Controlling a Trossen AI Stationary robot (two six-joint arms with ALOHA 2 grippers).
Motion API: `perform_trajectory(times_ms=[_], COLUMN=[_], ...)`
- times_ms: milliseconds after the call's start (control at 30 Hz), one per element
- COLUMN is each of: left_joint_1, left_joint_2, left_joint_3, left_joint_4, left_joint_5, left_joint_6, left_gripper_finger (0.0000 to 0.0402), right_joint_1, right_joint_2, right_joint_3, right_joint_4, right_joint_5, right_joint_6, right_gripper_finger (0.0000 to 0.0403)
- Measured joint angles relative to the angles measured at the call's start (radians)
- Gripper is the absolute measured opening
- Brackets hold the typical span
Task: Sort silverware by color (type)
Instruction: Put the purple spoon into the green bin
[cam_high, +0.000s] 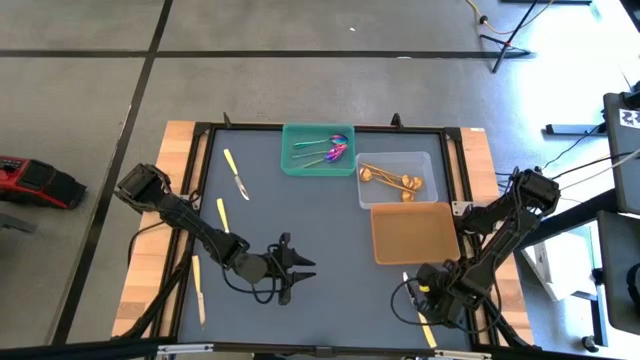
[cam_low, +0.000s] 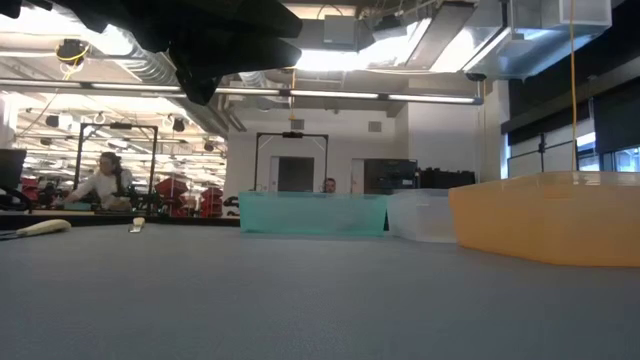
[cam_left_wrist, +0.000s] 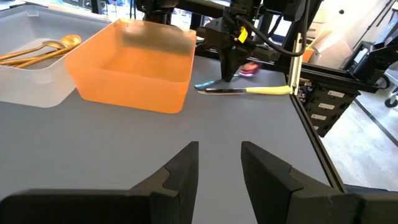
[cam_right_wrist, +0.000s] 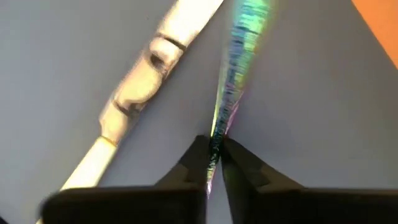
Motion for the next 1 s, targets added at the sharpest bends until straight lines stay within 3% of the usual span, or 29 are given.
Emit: perform_trajectory(times_ms=[400, 633, 800, 1000], left_joint_1=[0.0, 0.023, 0.053, 0.065], left_joint_2=[0.0, -0.001, -0.001, -0.001], left_joint_3=[0.0, 0.0, 0.0, 0.0], left_joint_4=[0.0, 0.01, -0.001, -0.015], left_joint_5=[0.008, 0.006, 0.009, 0.01], left_joint_6=[-0.001, 0.0, 0.0, 0.007], left_gripper_finger=[0.0115, 0.0115, 0.0115, 0.0115], right_joint_1=[-0.002, -0.002, -0.005, -0.056], right_joint_2=[0.008, 0.005, 0.003, 0.003], right_joint_3=[0.077, 0.242, 0.291, 0.29], right_joint_4=[-0.092, -0.308, -0.301, -0.237], right_joint_5=[-0.02, 0.069, 0.182, 0.207], right_joint_6=[-0.119, -0.204, -0.262, -0.378], right_gripper_finger=[0.0004, 0.0002, 0.0004, 0.0005])
